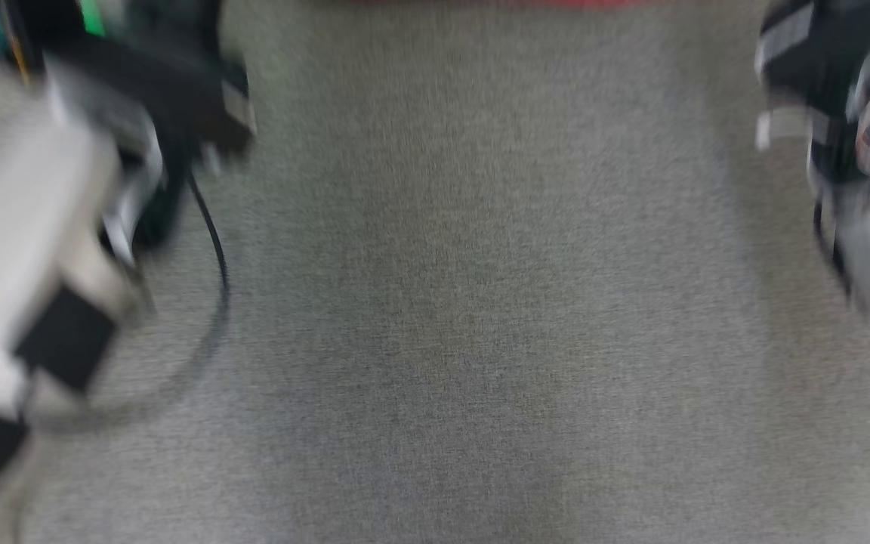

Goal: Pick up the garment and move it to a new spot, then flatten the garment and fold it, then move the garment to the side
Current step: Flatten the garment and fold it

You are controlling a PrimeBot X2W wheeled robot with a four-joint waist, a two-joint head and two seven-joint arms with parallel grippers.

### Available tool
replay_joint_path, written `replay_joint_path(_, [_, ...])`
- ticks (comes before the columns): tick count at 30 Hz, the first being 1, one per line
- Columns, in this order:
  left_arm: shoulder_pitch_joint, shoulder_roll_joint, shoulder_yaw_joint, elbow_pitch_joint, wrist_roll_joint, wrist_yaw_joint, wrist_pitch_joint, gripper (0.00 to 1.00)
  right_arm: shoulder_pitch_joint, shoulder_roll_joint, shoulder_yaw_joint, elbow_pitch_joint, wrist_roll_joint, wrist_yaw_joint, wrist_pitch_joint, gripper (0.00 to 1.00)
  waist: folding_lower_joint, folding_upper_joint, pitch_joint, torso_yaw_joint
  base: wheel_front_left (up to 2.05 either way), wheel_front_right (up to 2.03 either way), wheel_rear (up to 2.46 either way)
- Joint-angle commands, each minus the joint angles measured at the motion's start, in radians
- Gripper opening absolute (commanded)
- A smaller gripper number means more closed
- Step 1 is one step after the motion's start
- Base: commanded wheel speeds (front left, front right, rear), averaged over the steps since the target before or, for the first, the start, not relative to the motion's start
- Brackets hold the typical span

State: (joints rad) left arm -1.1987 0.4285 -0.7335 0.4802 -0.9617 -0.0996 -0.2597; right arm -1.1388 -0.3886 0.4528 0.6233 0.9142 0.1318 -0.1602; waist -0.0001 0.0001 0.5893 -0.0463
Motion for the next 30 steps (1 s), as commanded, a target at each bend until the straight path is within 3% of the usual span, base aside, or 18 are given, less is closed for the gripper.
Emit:
replay_joint_path(1, [0.105, 0.007, 0.036, -0.062, 0.026, 0.020, -0.006, 0.00, 0.084, -0.032, 0.005, -0.036, 0.023, -0.003, -0.015, 0.00, 0.0001, -0.0001, -0.096, 0.019, 0.00, 0.00, 0.00])
replay_joint_path(4, [0.325, 0.001, 0.087, -0.185, 0.073, 0.058, -0.005, 0.00, 0.247, -0.069, 0.021, -0.115, 0.046, -0.003, -0.035, 0.00, 0.0001, -0.0001, -0.150, 0.023, 0.00, 0.00, 0.00])
replay_joint_path(5, [0.325, 0.001, 0.087, -0.185, 0.073, 0.058, -0.005, 0.00, 0.247, -0.069, 0.021, -0.115, 0.046, -0.003, -0.035, 0.00, 0.0001, -0.0001, -0.150, 0.023, 0.00, 0.00, 0.00])
replay_joint_path(10, [0.624, -0.022, 0.166, -0.317, 0.152, 0.093, -0.005, 0.00, 0.500, -0.089, 0.005, -0.210, 0.076, -0.003, -0.058, 0.00, 0.0001, -0.0001, -0.234, 0.026, 0.00, 0.00, 0.00])
replay_joint_path(19, [0.967, -0.090, 0.217, -0.345, 0.259, 0.068, -0.006, 0.00, 0.885, -0.037, -0.088, -0.309, 0.090, -0.003, -0.069, 0.00, 0.0001, -0.0001, -0.352, 0.027, 0.00, 0.00, 0.00])
replay_joint_path(30, [1.130, -0.163, 0.305, -0.280, 0.347, 0.024, -0.006, 0.00, 1.124, 0.079, -0.215, -0.368, -0.056, -0.003, -0.035, 0.00, 0.0001, -0.0001, -0.439, 0.034, 0.00, 0.00, 0.00])
